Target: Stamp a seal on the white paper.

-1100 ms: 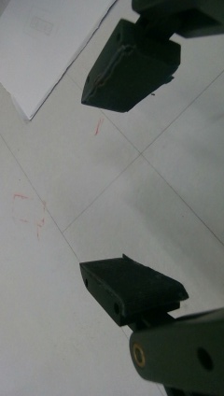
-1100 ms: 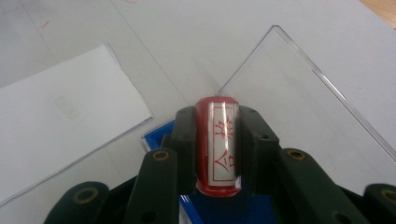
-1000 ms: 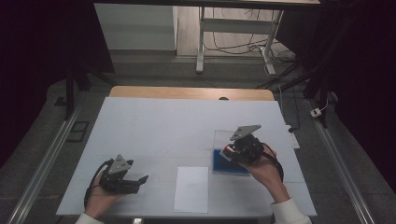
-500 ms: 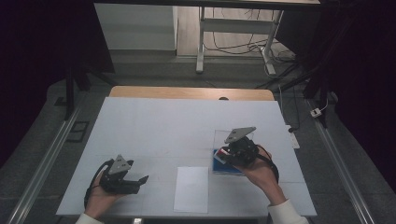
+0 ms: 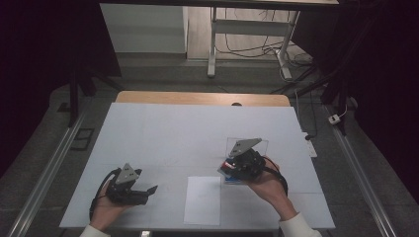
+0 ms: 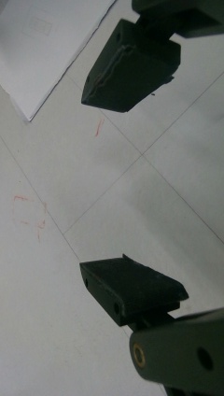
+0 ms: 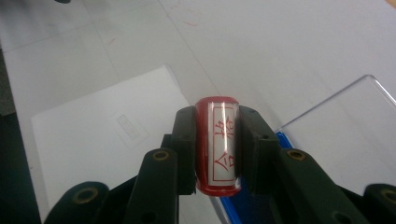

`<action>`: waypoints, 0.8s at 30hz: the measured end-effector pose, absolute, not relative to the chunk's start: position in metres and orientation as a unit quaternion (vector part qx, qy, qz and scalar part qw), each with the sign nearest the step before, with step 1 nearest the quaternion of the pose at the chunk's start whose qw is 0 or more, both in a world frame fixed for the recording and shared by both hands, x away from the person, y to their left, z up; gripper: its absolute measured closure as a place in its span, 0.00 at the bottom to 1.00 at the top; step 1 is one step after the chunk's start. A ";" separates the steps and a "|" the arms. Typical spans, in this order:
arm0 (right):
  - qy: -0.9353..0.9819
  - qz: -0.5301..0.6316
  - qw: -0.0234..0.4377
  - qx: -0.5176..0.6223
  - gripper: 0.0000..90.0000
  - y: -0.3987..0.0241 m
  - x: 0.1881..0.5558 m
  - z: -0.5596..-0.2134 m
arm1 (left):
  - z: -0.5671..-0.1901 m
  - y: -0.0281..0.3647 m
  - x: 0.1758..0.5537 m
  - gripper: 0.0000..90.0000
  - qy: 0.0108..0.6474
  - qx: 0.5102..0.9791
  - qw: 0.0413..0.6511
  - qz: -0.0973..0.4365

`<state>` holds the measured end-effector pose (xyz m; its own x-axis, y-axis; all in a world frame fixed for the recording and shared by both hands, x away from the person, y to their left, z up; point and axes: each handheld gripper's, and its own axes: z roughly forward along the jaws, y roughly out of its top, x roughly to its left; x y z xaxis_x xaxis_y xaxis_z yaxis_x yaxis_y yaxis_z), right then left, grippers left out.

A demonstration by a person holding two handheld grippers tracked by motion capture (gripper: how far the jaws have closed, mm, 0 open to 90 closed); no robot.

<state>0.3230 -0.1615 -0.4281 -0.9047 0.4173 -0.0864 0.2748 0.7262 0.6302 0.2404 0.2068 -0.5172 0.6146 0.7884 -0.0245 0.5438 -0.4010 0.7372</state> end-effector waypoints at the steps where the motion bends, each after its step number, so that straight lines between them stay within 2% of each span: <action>1: 0.923 0.320 0.111 0.185 0.77 -0.161 0.322 -0.428 | -0.517 0.207 0.241 0.20 0.406 0.820 0.366 0.167; 24: 0.939 0.305 0.078 0.138 0.77 -0.125 0.304 -0.441 | -0.517 0.205 0.240 0.20 0.404 0.821 0.366 0.168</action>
<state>0.3040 -0.1251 -0.4409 -0.9497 0.3069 -0.0615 0.2120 0.7753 0.5949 0.2403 0.2052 -0.5173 0.6174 0.7864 -0.0208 0.5410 -0.4052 0.7370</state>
